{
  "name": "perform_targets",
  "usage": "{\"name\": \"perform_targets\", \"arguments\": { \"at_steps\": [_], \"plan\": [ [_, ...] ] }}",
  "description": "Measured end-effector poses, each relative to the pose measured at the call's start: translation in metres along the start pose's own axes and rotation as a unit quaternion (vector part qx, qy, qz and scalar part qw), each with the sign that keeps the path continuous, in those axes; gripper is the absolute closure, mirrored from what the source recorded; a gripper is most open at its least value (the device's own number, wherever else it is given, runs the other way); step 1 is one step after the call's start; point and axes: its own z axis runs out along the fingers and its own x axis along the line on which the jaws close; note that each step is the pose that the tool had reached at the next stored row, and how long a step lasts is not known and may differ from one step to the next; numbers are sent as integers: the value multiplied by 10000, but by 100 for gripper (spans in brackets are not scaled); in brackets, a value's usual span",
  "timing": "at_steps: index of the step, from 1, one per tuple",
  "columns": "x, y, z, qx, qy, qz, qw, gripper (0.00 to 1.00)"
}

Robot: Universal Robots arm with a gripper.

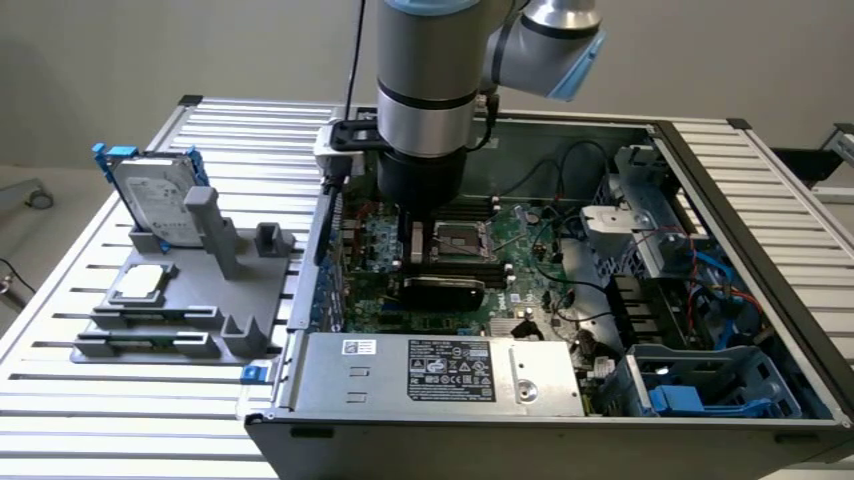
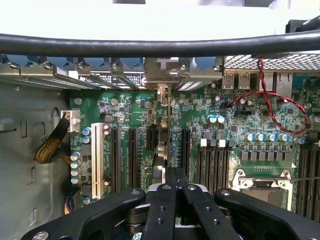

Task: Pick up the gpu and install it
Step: 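Press down on the gpu until it lock into place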

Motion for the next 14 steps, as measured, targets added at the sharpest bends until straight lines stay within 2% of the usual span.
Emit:
{"name": "perform_targets", "arguments": {
  "at_steps": [10, 11, 13, 14],
  "plan": [
    [-1, -1, 39, -1, 1, 0, 10000, 89],
    [-3, -2, 28, -4, 5, 0, 10000, 89],
    [-6, -3, -18, 9, -19, 0, 10000, 89],
    [-4, 0, -65, 2, -10, 0, 10000, 89]
  ]
}}
